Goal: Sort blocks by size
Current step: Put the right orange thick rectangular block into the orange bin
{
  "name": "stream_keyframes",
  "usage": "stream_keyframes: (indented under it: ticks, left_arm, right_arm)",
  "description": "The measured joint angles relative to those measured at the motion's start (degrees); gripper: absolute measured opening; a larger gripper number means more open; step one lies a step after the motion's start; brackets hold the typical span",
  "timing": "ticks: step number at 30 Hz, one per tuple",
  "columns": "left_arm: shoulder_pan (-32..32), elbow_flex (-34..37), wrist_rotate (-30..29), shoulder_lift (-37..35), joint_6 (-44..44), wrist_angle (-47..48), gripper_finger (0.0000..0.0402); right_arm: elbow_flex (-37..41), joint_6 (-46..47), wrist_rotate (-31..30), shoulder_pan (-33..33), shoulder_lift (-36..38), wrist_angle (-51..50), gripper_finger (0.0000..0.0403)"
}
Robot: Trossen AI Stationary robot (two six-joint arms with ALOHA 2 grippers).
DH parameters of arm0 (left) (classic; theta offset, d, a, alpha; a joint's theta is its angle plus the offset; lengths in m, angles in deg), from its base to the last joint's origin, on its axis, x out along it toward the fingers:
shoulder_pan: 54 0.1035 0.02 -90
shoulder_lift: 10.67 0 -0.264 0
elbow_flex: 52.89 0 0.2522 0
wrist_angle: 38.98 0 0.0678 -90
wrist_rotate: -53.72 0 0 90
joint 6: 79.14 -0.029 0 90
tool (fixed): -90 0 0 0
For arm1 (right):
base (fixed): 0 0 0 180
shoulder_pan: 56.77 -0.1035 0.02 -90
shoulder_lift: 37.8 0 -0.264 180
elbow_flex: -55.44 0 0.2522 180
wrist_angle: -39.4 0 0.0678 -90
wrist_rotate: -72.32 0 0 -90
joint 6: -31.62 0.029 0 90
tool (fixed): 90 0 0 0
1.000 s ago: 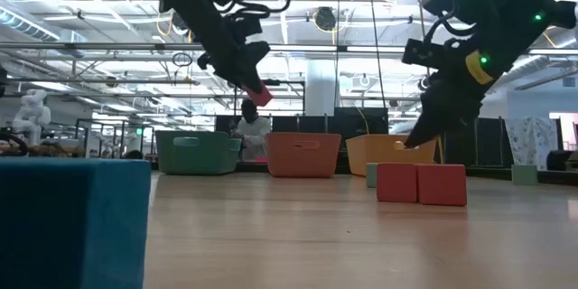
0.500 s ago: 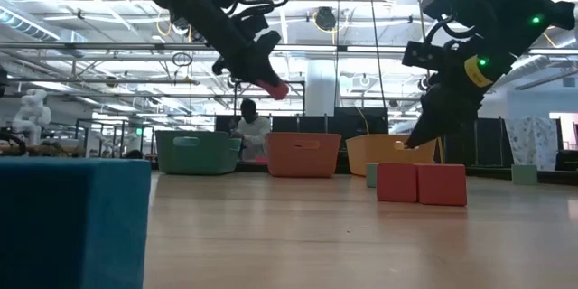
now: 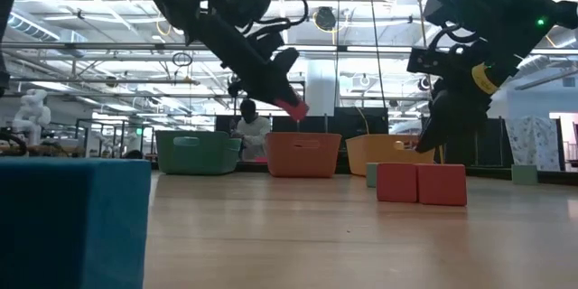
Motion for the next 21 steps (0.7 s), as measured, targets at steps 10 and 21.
stream_keyframes:
  ticks: [10,21]
  left_arm:
    - [1.64,-5.55,-3.6,0.67,12.82,-3.57,0.0136]
    - [2.79,-9.07,3.06,0.74,12.79,8.02,0.0136]
  right_arm:
    - [-0.44,-5.01,0.93,3.79,-0.02,2.57,0.0209]
    - [-0.68,-5.07,7.46,4.55,-0.02,8.49,0.0209]
